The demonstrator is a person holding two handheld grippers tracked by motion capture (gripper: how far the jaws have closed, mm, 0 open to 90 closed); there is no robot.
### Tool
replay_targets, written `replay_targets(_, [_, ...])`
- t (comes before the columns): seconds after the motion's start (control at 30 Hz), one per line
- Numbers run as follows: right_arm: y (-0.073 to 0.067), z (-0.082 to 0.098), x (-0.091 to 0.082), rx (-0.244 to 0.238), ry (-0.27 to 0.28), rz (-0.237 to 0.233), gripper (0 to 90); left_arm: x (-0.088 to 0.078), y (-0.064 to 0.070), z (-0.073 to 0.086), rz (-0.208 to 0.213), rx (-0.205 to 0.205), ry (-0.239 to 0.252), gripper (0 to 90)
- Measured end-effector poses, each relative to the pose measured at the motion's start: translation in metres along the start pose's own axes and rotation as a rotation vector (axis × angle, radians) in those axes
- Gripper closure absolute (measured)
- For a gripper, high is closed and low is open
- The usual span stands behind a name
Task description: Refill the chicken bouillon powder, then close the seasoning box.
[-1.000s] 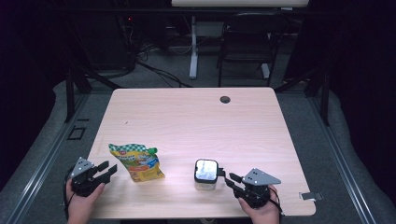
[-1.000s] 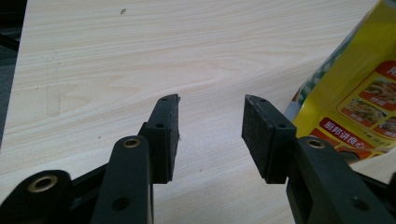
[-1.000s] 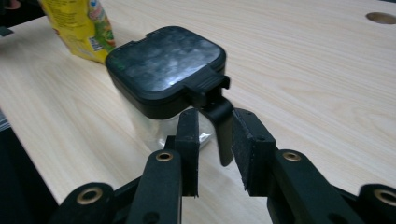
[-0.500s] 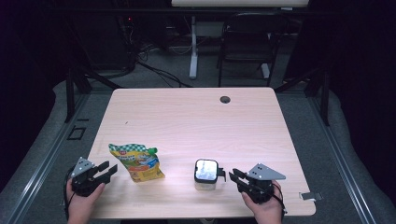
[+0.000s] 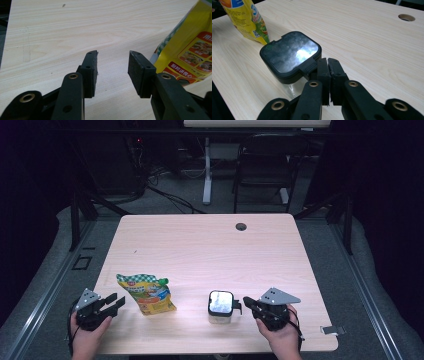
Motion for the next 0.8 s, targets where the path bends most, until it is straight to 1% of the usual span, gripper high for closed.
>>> replay_targets(0.1, [-0.001,-0.003,0.002,-0.003,-0.004,-0.011,90.0,0.000,0.000,0.000,-0.003,-0.001,0.000,59.4])
replay_targets(0.17, [-0.001,-0.003,0.004,-0.002,-0.001,-0.010,90.0,0.001,0.000,0.001,-0.004,0.000,-0.003,59.3])
replay_targets(0.27, [-0.002,-0.005,0.005,0.008,0.010,-0.014,90.0,0.001,0.000,0.001,-0.005,0.001,-0.006,59.3])
replay_targets(0.33, [-0.003,-0.007,0.005,0.003,0.026,-0.015,90.0,0.001,0.001,0.001,-0.003,0.000,0.002,59.2])
replay_targets(0.47, [-0.005,-0.007,0.004,-0.015,0.024,-0.012,90.0,0.001,0.001,0.001,-0.003,0.001,0.000,59.2])
replay_targets(0.67, [-0.008,-0.009,0.006,-0.013,0.033,-0.022,90.0,0.002,0.001,0.001,-0.003,0.001,0.000,59.3])
replay_targets(0.7, [-0.009,-0.009,0.007,-0.008,0.032,-0.025,90.0,0.001,0.001,0.001,-0.003,0.001,-0.001,59.3])
replay_targets(0.8, [-0.011,-0.008,0.009,-0.026,0.012,-0.030,90.0,0.001,0.001,0.001,-0.004,0.001,-0.002,59.4])
Point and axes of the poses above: each handheld gripper's, and its own axes: x roughly forward along the jaws, z roughly out of its underside, y roughly to its right, the point moved 7 cm from there along x, roughly forward along the jaws, and after that the axes turned 3 degrees about z, right-handed, at the moved point
